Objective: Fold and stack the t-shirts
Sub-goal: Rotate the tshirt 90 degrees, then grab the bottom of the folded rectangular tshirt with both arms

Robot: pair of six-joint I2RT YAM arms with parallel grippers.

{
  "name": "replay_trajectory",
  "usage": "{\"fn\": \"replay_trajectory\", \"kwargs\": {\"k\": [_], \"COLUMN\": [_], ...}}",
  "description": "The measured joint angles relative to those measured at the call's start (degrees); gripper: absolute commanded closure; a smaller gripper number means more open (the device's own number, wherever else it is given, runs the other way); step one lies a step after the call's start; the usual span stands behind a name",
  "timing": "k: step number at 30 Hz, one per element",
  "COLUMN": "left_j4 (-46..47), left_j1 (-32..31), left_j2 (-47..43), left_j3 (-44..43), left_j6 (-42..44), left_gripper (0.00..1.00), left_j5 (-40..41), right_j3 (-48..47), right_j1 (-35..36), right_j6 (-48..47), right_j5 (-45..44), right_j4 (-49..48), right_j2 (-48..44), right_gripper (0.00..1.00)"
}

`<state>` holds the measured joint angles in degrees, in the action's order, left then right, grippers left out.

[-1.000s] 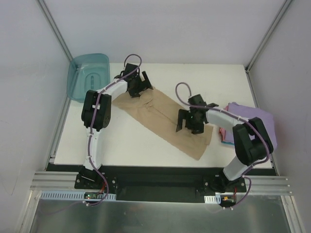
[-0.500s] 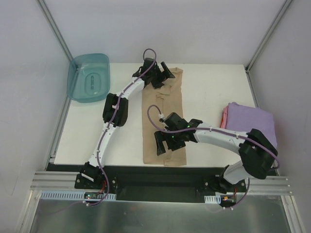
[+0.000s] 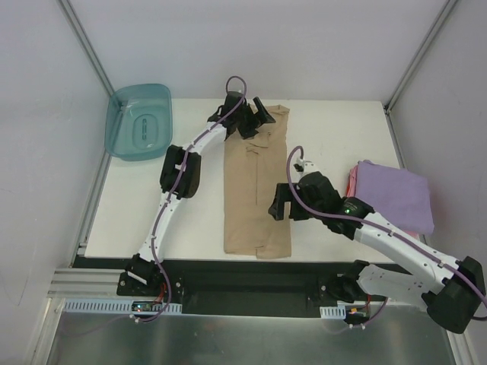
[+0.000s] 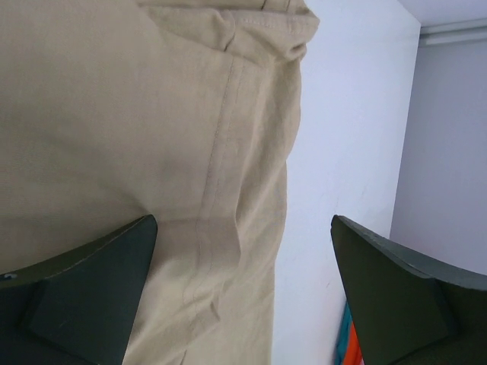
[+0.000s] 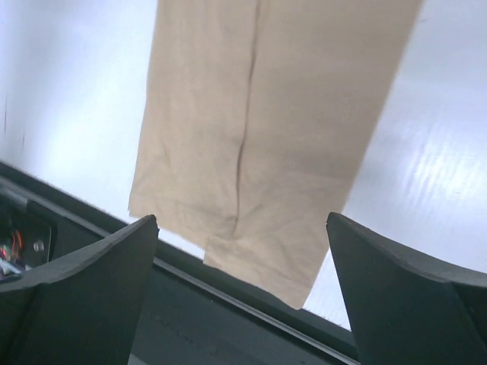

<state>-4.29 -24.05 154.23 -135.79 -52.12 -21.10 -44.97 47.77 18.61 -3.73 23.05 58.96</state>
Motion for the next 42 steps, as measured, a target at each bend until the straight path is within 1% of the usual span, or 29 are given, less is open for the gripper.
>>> {"fn": "replay_trajectory", "kwargs": {"k": [3,4,6,8,11,14,17,19,24,27,29,31,34,35,37,39,40,41,42], "left_j4": [-1.1,-1.3,-2.6,-3.2,-3.3,-3.2,-2.1,-2.6,-6.4,-10.1,-12.1,-12.5,-12.5,-12.3,-12.1,-12.0,-12.3,-11.9,-11.6], "left_j1": [-0.1,-0.3,-0.7,-1.4,-2.7,-3.8,-5.3,-6.6,-12.2,-16.9,-21.2,-23.6,-24.7,-24.8,-24.8,-25.1,-25.1,-25.2,-25.5], "left_j2": [-4.7,-7.7,-15.2,-21.7,-34.9,-48.8,-64.0,-71.6,-81.2,-85.9,-89.1,-90.5,-89.7,-88.8,-85.4,-81.0,-79.0,-77.5,-76.2], "left_j3": [5.6,8.9,16.7,21.5,30.7,41.8,58.1,68.3,89.2,97.5,100.9,102.2,103.0,102.9,102.6,101.9,101.2,100.5,99.8], "left_j6": [2.1,3.0,5.2,6.9,9.4,10.0,10.3,10.2,8.6,6.3,4.0,1.9,-0.9,-1.3,-2.1,-2.5,-2.8,-2.9,-2.7], "left_gripper": [0.01,0.01,0.01,0.01,0.01,0.01,0.01,0.01,0.01,0.01,0.05,0.12,0.17,0.25,0.33,0.55,0.63,0.68,0.8], "left_j5": [-0.8,-0.7,-0.5,0.2,1.2,2.3,5.2,8.0,10.8,11.6,12.4,12.5,13.2,13.6,13.7,13.7,13.0,12.5,12.3], "right_j3": [0.0,0.0,0.1,0.4,1.0,2.6,4.3,4.9,7.5,9.0,10.1,11.1,13.0,13.6,14.1,14.7,14.9,15.1,15.1], "right_j1": [-3.2,-4.0,-4.6,-4.7,-4.7,-4.8,-4.8,-4.8,-4.8,-4.8,-4.8,-4.8,-4.8,-4.8,-4.8,-4.8,-4.8,-4.8,-4.8], "right_j6": [1.1,1.3,1.5,1.5,1.6,1.8,1.8,1.7,1.7,1.7,1.7,1.8,2.1,2.3,2.4,2.5,2.5,2.6,2.6], "right_j5": [-1.4,-1.5,-1.4,-0.9,0.4,1.6,1.9,2.3,4.3,4.9,5.6,6.3,8.1,8.8,9.8,10.9,11.4,11.9,12.3], "right_j4": [1.1,1.4,1.7,2.0,2.5,2.4,3.6,4.3,6.0,7.4,7.8,7.6,7.3,7.3,7.2,6.6,6.3,6.1,5.9], "right_j2": [-1.6,-1.6,-1.6,-1.6,-1.6,-1.9,-2.3,-2.4,-2.4,-2.6,-2.8,-2.8,-2.8,-2.6,-2.2,-1.9,-1.9,-1.8,-1.8], "right_gripper": [0.03,0.03,0.03,0.03,0.03,0.03,0.03,0.03,0.03,0.03,0.03,0.01,0.01,0.01,0.03,0.05,0.07,0.07,0.08]}}
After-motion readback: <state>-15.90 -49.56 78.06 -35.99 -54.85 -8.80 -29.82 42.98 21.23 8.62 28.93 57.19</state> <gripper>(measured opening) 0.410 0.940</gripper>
